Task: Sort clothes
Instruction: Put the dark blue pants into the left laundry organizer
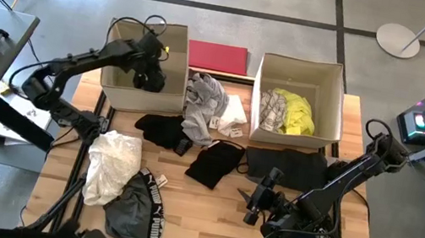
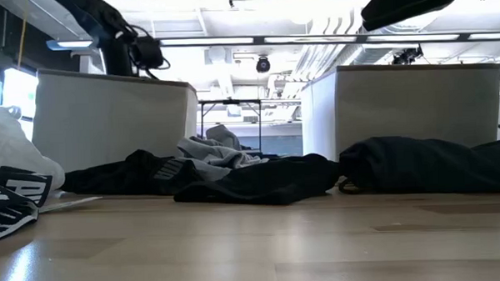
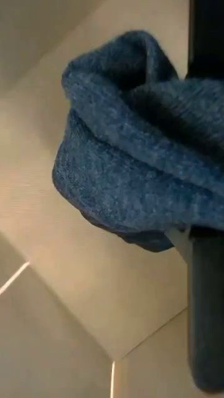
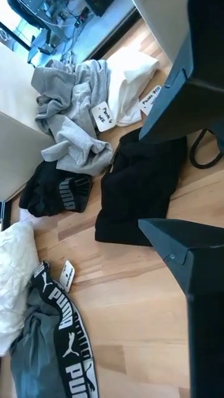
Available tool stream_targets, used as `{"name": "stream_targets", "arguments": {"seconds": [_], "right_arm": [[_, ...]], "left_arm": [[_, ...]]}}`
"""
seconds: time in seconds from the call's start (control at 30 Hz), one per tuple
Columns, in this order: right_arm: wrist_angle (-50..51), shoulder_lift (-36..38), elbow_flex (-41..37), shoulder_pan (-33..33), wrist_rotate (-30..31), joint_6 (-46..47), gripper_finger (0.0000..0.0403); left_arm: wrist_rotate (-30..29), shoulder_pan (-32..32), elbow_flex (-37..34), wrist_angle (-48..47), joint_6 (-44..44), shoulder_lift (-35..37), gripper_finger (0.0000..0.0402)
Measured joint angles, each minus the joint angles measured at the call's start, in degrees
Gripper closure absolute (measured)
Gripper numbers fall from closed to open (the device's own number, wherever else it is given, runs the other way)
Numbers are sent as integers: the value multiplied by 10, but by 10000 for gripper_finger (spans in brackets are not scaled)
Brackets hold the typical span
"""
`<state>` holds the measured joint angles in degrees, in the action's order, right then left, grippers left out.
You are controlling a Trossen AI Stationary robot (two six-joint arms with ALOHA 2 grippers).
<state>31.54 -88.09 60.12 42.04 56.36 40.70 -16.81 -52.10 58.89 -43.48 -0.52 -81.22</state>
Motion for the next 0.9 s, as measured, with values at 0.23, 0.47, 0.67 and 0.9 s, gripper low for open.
{"name": "stream_targets", "arguments": {"seconds": [0.23,0.47,0.67,0.9], "right_arm": [[0,0,0,0,-16,5,206],[1,0,0,0,-17,4,206],[1,0,0,0,-17,4,206],[1,0,0,0,-17,8,206]], "left_arm": [[19,-15,9,-17,6,10,215],[24,-1,101,-132,45,60,180],[30,63,134,-145,65,137,179],[-36,201,91,-134,95,218,186]]}}
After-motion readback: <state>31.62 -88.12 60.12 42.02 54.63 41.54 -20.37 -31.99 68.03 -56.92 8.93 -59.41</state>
